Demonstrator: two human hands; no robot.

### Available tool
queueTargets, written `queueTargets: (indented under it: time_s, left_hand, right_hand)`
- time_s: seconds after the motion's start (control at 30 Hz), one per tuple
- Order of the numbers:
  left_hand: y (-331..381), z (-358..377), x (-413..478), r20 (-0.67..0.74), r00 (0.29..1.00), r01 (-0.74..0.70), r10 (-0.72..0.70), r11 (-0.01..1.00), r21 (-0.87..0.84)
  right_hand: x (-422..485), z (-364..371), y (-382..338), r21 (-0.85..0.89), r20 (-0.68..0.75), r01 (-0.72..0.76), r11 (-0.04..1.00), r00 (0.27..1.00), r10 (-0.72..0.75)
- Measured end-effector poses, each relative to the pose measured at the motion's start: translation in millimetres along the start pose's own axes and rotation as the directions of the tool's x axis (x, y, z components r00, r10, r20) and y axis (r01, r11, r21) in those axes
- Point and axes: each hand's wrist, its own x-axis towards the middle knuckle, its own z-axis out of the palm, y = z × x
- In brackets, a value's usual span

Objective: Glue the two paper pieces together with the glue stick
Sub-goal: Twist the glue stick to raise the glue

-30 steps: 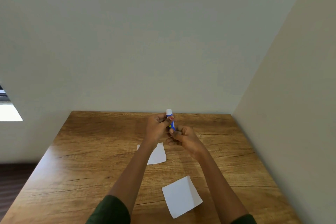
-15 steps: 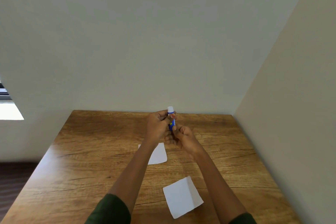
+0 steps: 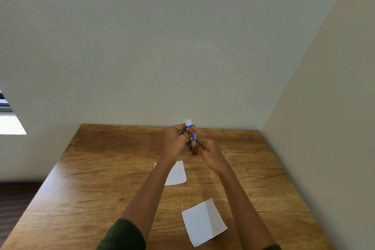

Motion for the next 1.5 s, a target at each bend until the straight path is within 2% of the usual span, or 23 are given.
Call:
queueTargets:
  time_s: [0.07, 0.1, 0.2, 0.27, 0.33, 0.43, 0.5, 0.6, 0.7, 0.77, 0.87, 0.97, 1.03, 1.1, 1.17, 1.27, 1.33, 1.4, 1.5]
  left_hand:
    - [-0.3, 0.1, -1.1, -0.022, 1.000, -0.005, 0.006, 1.000, 0.015]
    - [-0.1, 0.7, -0.5, -0.029, 1.000, -0.004, 0.004, 1.000, 0.020]
    - [0.1, 3.6, 0.6, -0.023, 1.000, -0.005, 0.007, 0.998, 0.059]
    - [0.5, 5.1, 0.9, -0.015, 1.000, -0.016, 0.017, 0.997, 0.077]
    - [1.6, 5.6, 1.8, -0.009, 1.000, -0.028, 0.029, 0.997, 0.073]
    - [1.8, 4.9, 1.9, 0.017, 0.998, -0.062, 0.060, 0.992, 0.113]
    - [-0.2, 5.0, -0.6, 0.020, 0.998, -0.063, 0.061, 0.991, 0.115]
    - [-3.1, 5.7, -2.4, -0.008, 0.999, -0.043, 0.044, 0.995, 0.093]
    - [-2.1, 7.6, -0.9, -0.009, 0.999, -0.035, 0.036, 0.994, 0.104]
    - [-1.6, 9.6, -0.1, 0.006, 0.999, -0.043, 0.042, 0.992, 0.119]
    - [-0.9, 9.2, 0.0, 0.018, 0.999, -0.053, 0.051, 0.992, 0.118]
    - [-3.8, 7.2, -0.6, 0.030, 0.999, -0.040, 0.036, 0.987, 0.153]
    - [-7.8, 6.4, -4.1, 0.023, 0.999, -0.029, 0.026, 0.989, 0.143]
    - [-10.4, 5.6, -8.5, 0.004, 1.000, -0.013, 0.012, 0.995, 0.103]
    - [-12.0, 4.7, -9.5, -0.019, 1.000, 0.003, -0.002, 0.996, 0.084]
    - [-10.3, 5.3, -9.4, -0.018, 1.000, 0.005, -0.003, 0.995, 0.099]
    - [-8.0, 5.6, -10.0, -0.005, 1.000, -0.008, 0.009, 0.993, 0.114]
    - [-7.5, 4.6, -9.8, 0.014, 1.000, -0.026, 0.025, 0.992, 0.124]
    - [-11.0, 2.3, -9.1, 0.046, 0.998, -0.051, 0.045, 0.986, 0.158]
  right_hand:
    - [-1.3, 3.2, -2.3, -0.151, -0.064, 0.028, 0.988, 0.997, -0.038]
    - [-1.8, 6.2, -3.0, -0.172, -0.122, 0.027, 0.985, 0.991, -0.048]
    - [-3.3, 13.4, -5.5, -0.136, -0.297, 0.012, 0.991, 0.954, -0.052]
    - [-3.6, 13.0, -6.3, -0.131, -0.352, 0.038, 0.991, 0.933, -0.082]
    - [-3.4, 8.6, -6.3, -0.080, -0.323, 0.048, 0.996, 0.944, -0.072]
    - [-3.3, -3.4, -5.3, 0.080, -0.088, -0.016, 0.997, 0.996, 0.023]
    - [-2.8, -7.7, -5.3, 0.024, 0.004, -0.045, 0.999, 0.999, 0.045]
    - [-2.1, -2.6, -6.5, -0.208, -0.076, -0.015, 0.978, 0.997, -0.001]
    - [-1.8, 3.0, -4.8, -0.212, -0.283, 0.002, 0.977, 0.957, -0.064]
    - [-0.6, 2.3, -2.2, -0.173, -0.328, 0.015, 0.985, 0.942, -0.071]
    - [1.3, -4.2, -2.3, -0.109, -0.224, -0.003, 0.994, 0.974, -0.022]
    - [1.8, -15.6, -2.9, 0.050, 0.042, -0.066, 0.997, 0.997, 0.064]
    - [2.0, -21.1, -2.0, 0.029, 0.147, -0.091, 0.995, 0.985, 0.086]
    - [1.7, -19.8, -1.7, -0.107, 0.124, -0.067, 0.992, 0.989, 0.080]
    - [-0.3, -11.3, -0.6, -0.206, 0.017, -0.055, 0.977, 0.998, 0.060]
    - [-4.0, 0.2, 0.8, -0.166, -0.183, -0.030, 0.986, 0.983, -0.001]
    - [-4.3, 0.9, 1.0, -0.109, -0.213, -0.022, 0.994, 0.977, -0.002]
    - [-3.0, -4.4, -0.5, -0.054, -0.113, -0.047, 0.997, 0.993, 0.041]
    - [-2.1, -18.1, -2.9, 0.036, 0.150, -0.147, 0.989, 0.979, 0.140]
